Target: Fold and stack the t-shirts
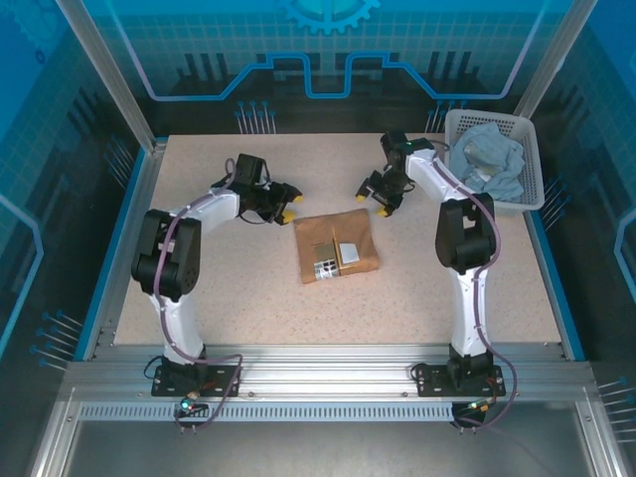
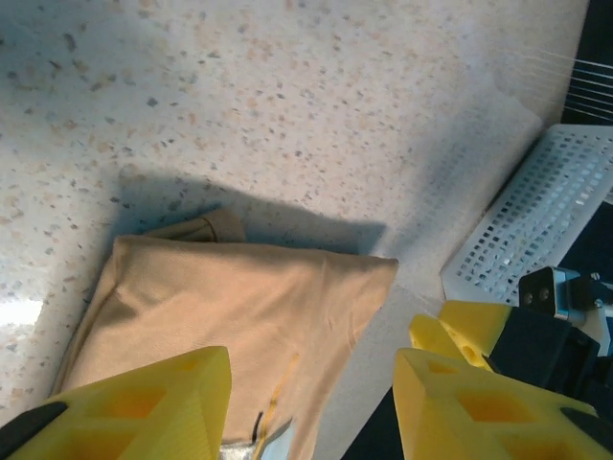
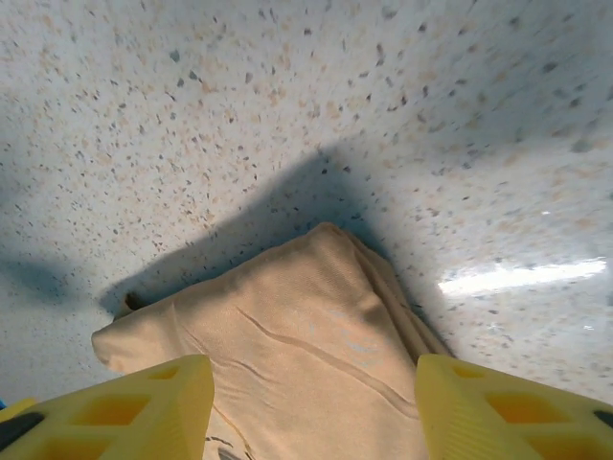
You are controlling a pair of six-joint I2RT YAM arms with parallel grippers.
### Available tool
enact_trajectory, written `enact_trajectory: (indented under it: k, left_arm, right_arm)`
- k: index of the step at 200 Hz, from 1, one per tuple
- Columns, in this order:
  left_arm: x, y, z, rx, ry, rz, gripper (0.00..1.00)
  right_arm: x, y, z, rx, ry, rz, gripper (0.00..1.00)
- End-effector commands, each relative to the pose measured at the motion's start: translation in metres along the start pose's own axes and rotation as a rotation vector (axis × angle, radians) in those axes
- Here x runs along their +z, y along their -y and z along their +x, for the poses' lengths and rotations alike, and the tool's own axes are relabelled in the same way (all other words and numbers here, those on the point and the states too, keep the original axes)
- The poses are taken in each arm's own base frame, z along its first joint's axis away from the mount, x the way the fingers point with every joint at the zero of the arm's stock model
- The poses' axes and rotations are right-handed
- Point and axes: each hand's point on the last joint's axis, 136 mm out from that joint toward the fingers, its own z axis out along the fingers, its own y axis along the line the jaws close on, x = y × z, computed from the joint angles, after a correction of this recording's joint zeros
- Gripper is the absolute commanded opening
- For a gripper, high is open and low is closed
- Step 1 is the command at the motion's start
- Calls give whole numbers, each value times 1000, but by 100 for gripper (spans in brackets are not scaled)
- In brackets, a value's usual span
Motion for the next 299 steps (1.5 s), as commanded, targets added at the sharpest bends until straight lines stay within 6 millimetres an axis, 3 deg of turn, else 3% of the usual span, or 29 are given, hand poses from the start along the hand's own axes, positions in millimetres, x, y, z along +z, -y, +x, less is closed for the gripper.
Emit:
enact_trajectory:
  k: [1, 25, 47, 63, 80, 107, 127, 159, 182, 197, 215, 254, 299]
  left_arm:
    - [-37, 9, 31, 109, 24, 9, 46]
    - [-42, -24, 77, 56, -25, -22, 38]
    - [-36, -46, 116, 12, -65, -65, 36]
    - [-32, -62, 135, -81, -81, -79, 39]
    - [-32, -77, 146, -189, -77, -92, 42]
    - [-28, -71, 159, -285, -78, -47, 46]
    - [-23, -70, 173, -342, -77, -56, 56]
    - [-9, -77, 199, -514, -62, -46, 61]
    - [1, -79, 205, -570, -38, -43, 62]
    - [6, -79, 205, -570, -20, -45, 62]
    - [8, -82, 202, -575, 22, -52, 62]
    - [17, -82, 189, -577, 111, -32, 62]
    - [49, -70, 179, -574, 146, 30, 52]
  right_arm:
    - [-40, 7, 16, -71, 73, -4, 57]
    - [-41, 17, 55, -102, 55, -54, 44]
    - [-26, 21, 88, -117, -11, -81, 35]
    - [-12, 27, 98, -117, -43, -69, 37]
    - [0, 38, 95, -97, -64, -51, 38]
    - [25, 39, 84, -112, -114, -50, 41]
    - [42, 40, 86, -117, -167, -14, 43]
    - [60, 40, 103, -68, -221, -16, 40]
    - [66, 21, 123, -46, -261, -69, 39]
    - [64, 12, 132, -59, -269, -70, 39]
    - [55, 17, 134, -61, -257, -43, 42]
    - [15, 30, 126, -83, -195, -58, 52]
    - [-22, 38, 130, -96, -157, -112, 53]
